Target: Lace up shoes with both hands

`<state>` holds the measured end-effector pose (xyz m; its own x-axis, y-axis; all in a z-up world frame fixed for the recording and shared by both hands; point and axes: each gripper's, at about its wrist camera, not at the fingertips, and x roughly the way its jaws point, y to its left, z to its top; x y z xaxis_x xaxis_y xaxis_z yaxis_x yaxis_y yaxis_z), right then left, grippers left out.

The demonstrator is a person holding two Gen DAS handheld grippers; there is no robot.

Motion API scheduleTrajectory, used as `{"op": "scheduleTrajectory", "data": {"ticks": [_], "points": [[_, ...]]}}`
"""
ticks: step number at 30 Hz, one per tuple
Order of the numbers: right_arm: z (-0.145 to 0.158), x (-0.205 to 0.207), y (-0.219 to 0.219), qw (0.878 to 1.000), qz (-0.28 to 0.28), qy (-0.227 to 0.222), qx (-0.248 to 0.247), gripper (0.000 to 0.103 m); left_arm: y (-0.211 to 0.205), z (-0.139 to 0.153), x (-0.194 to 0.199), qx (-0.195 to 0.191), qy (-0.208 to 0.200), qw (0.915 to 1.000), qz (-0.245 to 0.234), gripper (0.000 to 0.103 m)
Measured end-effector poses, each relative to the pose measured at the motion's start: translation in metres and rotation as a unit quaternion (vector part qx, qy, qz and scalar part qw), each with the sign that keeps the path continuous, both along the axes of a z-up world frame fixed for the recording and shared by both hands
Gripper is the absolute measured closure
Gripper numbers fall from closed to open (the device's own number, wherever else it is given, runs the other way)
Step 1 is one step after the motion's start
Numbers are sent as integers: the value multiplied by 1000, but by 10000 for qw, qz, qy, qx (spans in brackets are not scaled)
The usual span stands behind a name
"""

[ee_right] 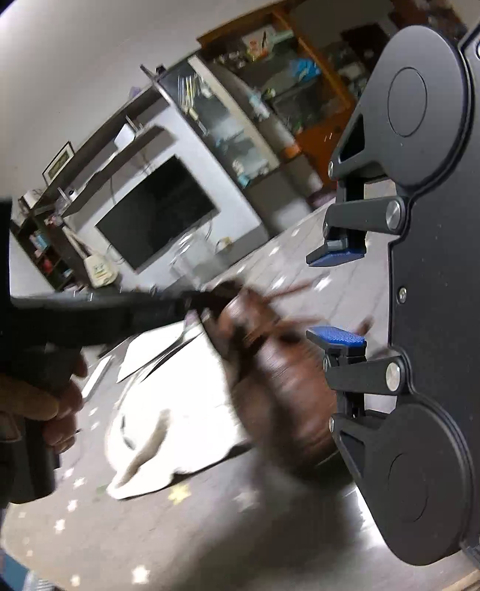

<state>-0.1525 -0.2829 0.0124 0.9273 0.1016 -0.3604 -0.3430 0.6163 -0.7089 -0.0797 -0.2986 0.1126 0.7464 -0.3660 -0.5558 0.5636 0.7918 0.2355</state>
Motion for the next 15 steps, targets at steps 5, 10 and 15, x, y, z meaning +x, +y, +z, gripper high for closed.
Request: {"op": "scheduleTrajectory", "data": {"ticks": [5, 10, 15], "points": [[-9, -2, 15, 9993, 234, 275, 10, 66, 27, 1, -14, -365, -48, 9979, 531, 99], [-14, 3, 17, 9990, 145, 423, 67, 66, 55, -4, -23, -652, 40, 9924, 1044, 100], [-13, 6, 11, 9988, 74, 464, 122, 66, 73, -13, -16, -460, 241, 9894, 1357, 99]]}}
